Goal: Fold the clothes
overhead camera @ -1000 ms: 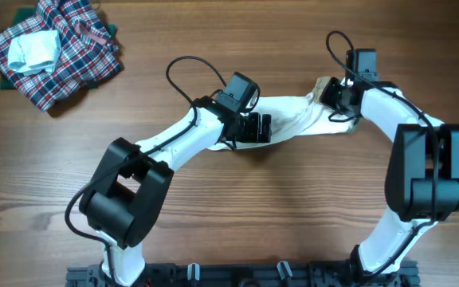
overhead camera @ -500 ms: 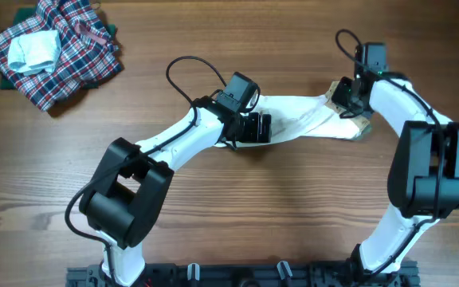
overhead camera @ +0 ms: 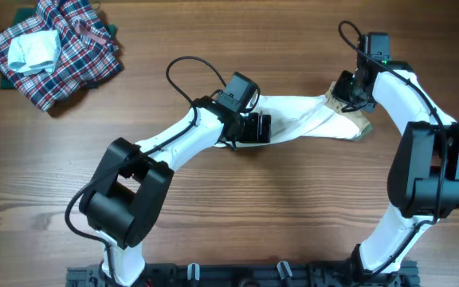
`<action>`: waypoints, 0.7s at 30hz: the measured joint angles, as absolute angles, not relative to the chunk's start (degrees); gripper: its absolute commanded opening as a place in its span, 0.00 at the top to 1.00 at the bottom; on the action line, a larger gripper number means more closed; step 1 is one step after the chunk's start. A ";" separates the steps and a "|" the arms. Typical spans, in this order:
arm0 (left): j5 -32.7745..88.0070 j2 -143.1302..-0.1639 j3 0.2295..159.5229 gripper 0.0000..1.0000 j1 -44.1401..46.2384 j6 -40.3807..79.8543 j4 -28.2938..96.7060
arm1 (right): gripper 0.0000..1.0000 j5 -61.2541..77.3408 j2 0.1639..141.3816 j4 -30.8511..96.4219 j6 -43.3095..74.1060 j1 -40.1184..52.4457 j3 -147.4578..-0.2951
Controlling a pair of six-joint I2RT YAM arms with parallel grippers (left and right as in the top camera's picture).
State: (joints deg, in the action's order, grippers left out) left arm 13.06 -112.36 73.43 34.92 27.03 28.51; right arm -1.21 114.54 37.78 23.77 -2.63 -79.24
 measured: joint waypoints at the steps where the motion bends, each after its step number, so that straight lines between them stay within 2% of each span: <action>1: 13.06 -112.36 73.43 0.00 34.92 27.03 28.51 | 0.92 -0.67 114.54 37.74 23.92 -2.63 -79.24; 21: 13.06 -112.42 73.43 0.00 34.94 27.03 28.97 | 0.92 10.85 114.54 30.26 27.86 -2.57 -75.77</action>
State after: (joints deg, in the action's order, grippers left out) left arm 13.06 -112.42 73.43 34.94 27.03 28.97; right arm 10.85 114.54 30.26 27.86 -2.57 -75.77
